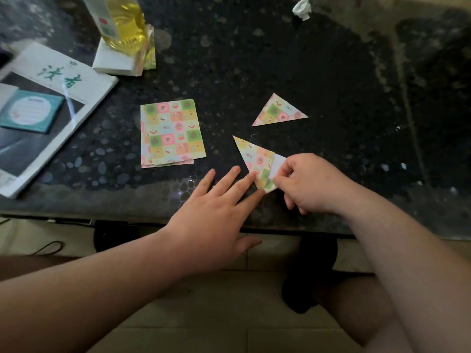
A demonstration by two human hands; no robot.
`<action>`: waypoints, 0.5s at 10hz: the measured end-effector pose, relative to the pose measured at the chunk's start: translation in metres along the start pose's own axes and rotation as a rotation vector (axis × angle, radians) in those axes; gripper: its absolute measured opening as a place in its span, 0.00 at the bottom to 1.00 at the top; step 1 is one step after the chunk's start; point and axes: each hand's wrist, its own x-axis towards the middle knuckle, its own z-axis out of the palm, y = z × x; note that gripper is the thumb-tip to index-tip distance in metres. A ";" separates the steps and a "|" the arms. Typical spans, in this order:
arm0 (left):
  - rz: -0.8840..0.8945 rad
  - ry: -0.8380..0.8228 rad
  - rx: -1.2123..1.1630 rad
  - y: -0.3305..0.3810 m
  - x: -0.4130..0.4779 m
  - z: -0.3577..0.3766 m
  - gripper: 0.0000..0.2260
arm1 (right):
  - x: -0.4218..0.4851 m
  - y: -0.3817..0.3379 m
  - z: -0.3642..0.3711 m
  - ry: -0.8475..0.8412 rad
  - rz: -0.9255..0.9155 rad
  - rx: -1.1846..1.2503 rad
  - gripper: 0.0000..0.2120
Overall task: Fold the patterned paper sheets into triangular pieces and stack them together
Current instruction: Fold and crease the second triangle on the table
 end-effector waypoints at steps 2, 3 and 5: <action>0.015 -0.003 0.006 0.000 0.000 0.002 0.36 | 0.000 0.000 0.001 0.005 -0.004 0.001 0.10; 0.015 0.000 0.010 0.001 0.000 -0.001 0.36 | 0.000 0.000 0.001 0.013 -0.005 0.004 0.09; 0.021 -0.015 0.020 0.001 0.001 0.000 0.36 | 0.001 0.002 0.002 0.011 -0.012 0.001 0.09</action>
